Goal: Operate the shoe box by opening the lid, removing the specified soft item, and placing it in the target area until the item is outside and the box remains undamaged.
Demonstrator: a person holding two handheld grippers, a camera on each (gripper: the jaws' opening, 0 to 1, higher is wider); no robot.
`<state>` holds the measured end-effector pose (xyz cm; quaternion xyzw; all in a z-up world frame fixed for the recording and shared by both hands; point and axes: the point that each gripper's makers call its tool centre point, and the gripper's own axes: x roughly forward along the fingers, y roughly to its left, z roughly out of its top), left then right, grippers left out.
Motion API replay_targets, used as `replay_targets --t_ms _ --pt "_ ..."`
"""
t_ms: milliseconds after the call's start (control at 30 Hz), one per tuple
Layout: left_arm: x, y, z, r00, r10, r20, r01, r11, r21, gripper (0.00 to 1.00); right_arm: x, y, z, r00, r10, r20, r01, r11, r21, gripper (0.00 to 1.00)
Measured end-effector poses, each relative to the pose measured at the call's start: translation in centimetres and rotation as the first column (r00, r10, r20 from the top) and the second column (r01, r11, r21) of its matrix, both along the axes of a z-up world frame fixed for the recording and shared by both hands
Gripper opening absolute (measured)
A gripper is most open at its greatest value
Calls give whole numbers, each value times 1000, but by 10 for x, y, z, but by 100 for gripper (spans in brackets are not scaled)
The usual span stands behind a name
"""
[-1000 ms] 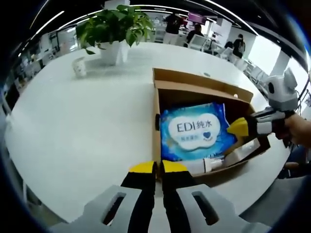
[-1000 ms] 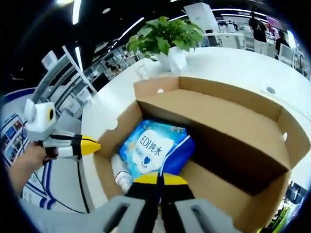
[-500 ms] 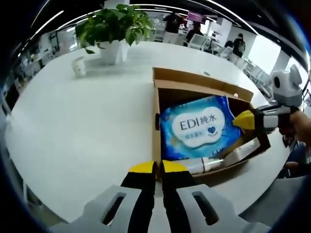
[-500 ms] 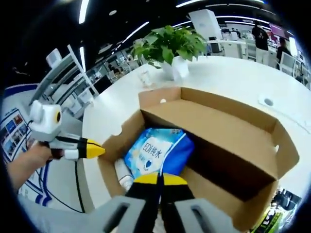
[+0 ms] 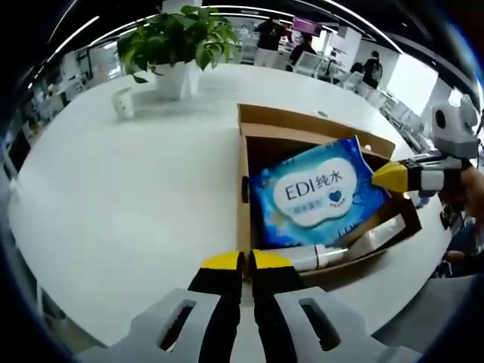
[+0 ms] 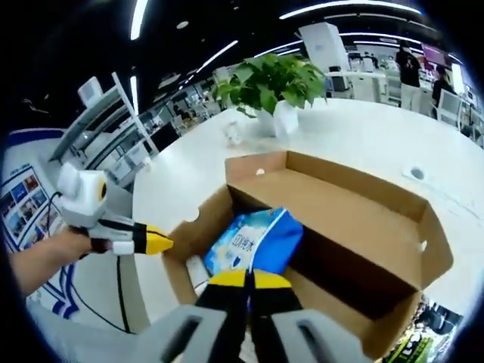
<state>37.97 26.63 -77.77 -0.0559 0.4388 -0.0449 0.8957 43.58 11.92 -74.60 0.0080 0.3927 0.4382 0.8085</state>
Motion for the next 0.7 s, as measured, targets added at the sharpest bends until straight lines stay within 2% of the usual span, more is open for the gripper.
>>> replay_targets --t_ms 233,500,700 --pt "0 0 0 1000 1 0 -1 1000 3 1 1 -1 11 1000 -11 11 11 1000 26 0" --pt "0 -1 0 1000 -1 0 1 1000 5 1 3 -1 26 999 -7 51 5 999 40 0" --pt "0 -2 1 1000 3 1 -3 1000 -1 1 5 -1 29 999 -13 52 11 999 45 0"
